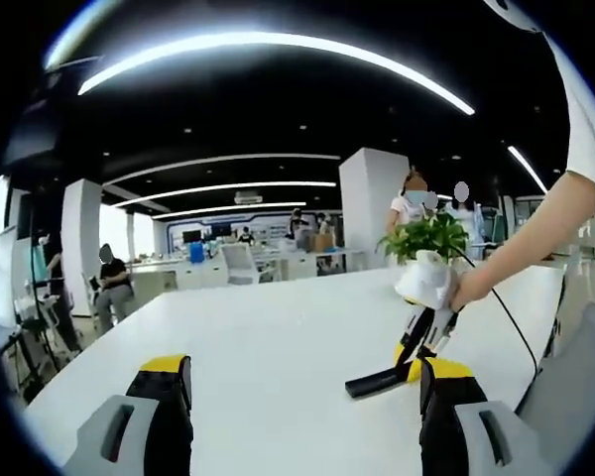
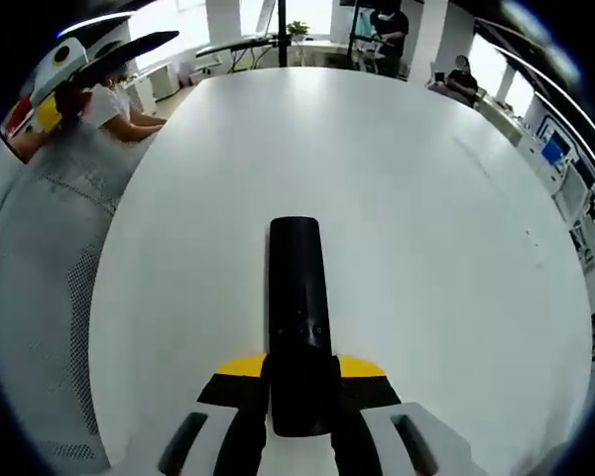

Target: Press the specified remote control buttons in sequence, fully releasing each button before pressing the next.

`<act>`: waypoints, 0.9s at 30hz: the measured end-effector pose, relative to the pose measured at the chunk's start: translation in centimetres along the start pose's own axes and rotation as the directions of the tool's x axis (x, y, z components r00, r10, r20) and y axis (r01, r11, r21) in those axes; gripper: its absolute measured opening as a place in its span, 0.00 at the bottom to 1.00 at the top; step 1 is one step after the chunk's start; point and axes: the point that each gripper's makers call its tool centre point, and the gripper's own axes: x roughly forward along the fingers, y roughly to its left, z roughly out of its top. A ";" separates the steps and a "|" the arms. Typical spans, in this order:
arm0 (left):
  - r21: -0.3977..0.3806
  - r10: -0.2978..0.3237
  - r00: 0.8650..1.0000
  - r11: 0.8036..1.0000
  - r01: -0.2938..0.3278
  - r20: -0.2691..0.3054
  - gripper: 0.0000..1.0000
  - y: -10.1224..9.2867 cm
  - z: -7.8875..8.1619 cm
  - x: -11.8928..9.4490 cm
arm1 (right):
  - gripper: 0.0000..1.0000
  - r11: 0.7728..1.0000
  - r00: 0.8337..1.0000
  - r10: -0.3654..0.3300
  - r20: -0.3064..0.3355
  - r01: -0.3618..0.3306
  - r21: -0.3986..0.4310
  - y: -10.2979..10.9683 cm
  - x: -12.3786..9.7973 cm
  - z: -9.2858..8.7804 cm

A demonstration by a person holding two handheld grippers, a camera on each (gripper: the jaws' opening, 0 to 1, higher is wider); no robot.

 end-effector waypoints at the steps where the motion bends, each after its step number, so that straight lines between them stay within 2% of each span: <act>1: 0.000 -0.002 1.000 1.000 0.002 -0.001 0.99 0.0 0.0 0.0 | 0.22 1.000 1.000 0.001 0.000 -0.001 0.001 -0.2 0.0 0.0; 15: -0.001 -0.008 1.000 1.000 0.008 -0.014 0.99 -0.1 -0.3 0.0 | 0.22 1.000 0.999 0.014 -0.035 -0.015 -0.019 -3.1 0.1 0.2; 23: -0.003 -0.004 1.000 1.000 0.004 -0.022 0.99 0.0 -0.5 0.0 | 0.22 1.000 1.000 0.005 -0.024 -0.005 -0.017 -3.4 0.1 0.2; 25: -0.005 -0.003 1.000 1.000 0.003 -0.020 0.99 0.0 -0.4 0.0 | 0.23 1.000 1.000 -0.015 -0.018 0.016 0.016 -3.4 0.0 0.2; 26: -0.006 -0.002 1.000 1.000 0.002 -0.019 0.99 0.0 -0.4 0.0 | 0.24 0.996 0.999 -0.045 -0.024 0.047 0.074 -3.7 -0.1 0.1; 27: -0.004 -0.003 1.000 1.000 0.003 -0.015 0.98 0.0 -0.4 0.0 | 0.26 0.995 0.998 -0.053 -0.020 0.055 0.086 -3.8 -0.1 0.1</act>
